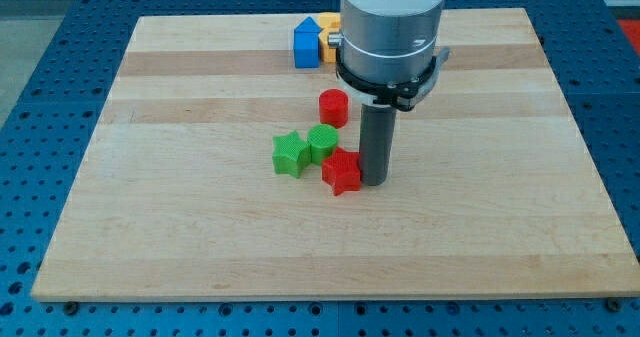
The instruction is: Move the green star closer to the red circle
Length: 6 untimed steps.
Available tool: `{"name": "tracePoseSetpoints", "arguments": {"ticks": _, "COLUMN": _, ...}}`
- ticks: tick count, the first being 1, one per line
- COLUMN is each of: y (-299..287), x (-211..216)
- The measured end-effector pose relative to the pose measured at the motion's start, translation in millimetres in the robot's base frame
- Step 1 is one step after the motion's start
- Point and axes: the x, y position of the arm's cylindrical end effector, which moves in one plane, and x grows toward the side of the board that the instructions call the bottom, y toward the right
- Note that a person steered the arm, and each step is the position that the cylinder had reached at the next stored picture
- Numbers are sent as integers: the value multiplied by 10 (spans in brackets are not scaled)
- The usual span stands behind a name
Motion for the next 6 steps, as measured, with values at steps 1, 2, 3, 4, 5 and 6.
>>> {"name": "tracePoseSetpoints", "arguments": {"ticks": 1, "y": -69, "x": 185}}
{"name": "tracePoseSetpoints", "arguments": {"ticks": 2, "y": -263, "x": 375}}
{"name": "tracePoseSetpoints", "arguments": {"ticks": 3, "y": -516, "x": 626}}
{"name": "tracePoseSetpoints", "arguments": {"ticks": 4, "y": -764, "x": 530}}
{"name": "tracePoseSetpoints", "arguments": {"ticks": 5, "y": -793, "x": 390}}
{"name": "tracePoseSetpoints", "arguments": {"ticks": 6, "y": -802, "x": 294}}
